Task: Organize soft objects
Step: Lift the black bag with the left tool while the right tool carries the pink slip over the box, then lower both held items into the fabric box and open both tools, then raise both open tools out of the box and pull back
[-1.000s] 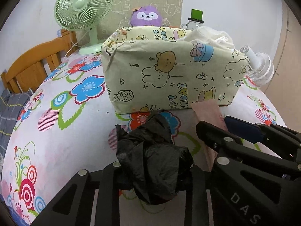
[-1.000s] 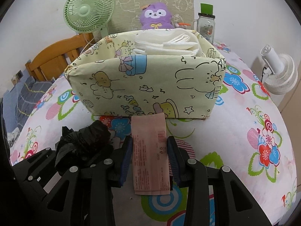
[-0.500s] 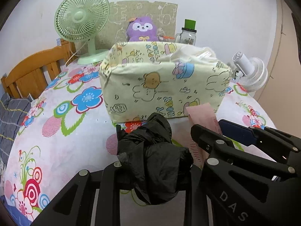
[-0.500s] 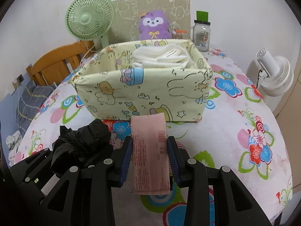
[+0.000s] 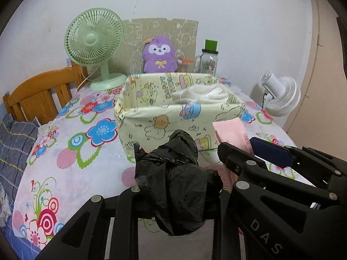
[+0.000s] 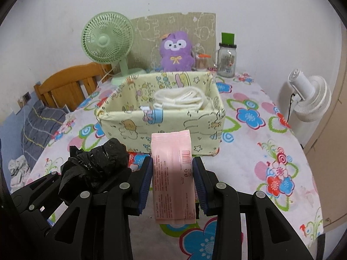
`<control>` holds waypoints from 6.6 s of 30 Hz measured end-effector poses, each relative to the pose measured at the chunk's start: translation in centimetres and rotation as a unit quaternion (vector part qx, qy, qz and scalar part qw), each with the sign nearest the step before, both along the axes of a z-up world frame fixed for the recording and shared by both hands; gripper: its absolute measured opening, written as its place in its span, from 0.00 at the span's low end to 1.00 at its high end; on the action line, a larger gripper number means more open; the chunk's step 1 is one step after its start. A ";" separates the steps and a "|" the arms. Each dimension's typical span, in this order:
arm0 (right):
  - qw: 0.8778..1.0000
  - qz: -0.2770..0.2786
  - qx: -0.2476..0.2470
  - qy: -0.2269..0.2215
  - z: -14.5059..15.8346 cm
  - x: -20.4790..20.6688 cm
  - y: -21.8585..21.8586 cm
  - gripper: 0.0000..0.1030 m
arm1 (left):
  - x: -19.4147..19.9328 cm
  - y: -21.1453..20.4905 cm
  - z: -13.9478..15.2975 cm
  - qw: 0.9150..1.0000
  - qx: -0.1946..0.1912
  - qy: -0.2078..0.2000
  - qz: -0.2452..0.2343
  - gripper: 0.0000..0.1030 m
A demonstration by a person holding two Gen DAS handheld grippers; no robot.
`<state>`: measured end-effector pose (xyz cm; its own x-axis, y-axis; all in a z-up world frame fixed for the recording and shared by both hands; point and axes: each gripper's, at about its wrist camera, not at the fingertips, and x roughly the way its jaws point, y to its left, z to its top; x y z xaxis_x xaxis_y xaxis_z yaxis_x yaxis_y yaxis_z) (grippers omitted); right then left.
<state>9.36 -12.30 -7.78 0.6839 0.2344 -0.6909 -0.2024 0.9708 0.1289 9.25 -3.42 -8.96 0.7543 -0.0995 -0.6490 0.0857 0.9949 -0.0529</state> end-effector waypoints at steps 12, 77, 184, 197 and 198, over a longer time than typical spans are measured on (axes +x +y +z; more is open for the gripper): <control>1.000 -0.002 0.002 -0.029 3.2 -0.5 -0.5 0.40 | -0.4 -0.2 3.1 1.000 0.001 -0.026 0.002 0.25; 0.999 -0.005 0.003 -0.036 5.8 12.1 -0.5 0.40 | 11.7 0.1 6.0 0.999 0.004 -0.036 0.000 0.26; 0.999 -0.046 0.008 -0.023 4.6 7.3 -5.9 0.89 | 6.3 1.4 5.8 0.999 0.015 -0.028 0.037 1.00; 0.996 -0.052 0.006 -0.074 7.7 1.5 -6.2 0.95 | 0.9 2.8 8.3 0.997 0.008 -0.067 0.047 1.00; 0.996 -0.053 0.006 -0.078 7.9 1.0 -6.2 0.95 | 0.6 2.9 8.4 0.996 0.008 -0.069 0.048 1.00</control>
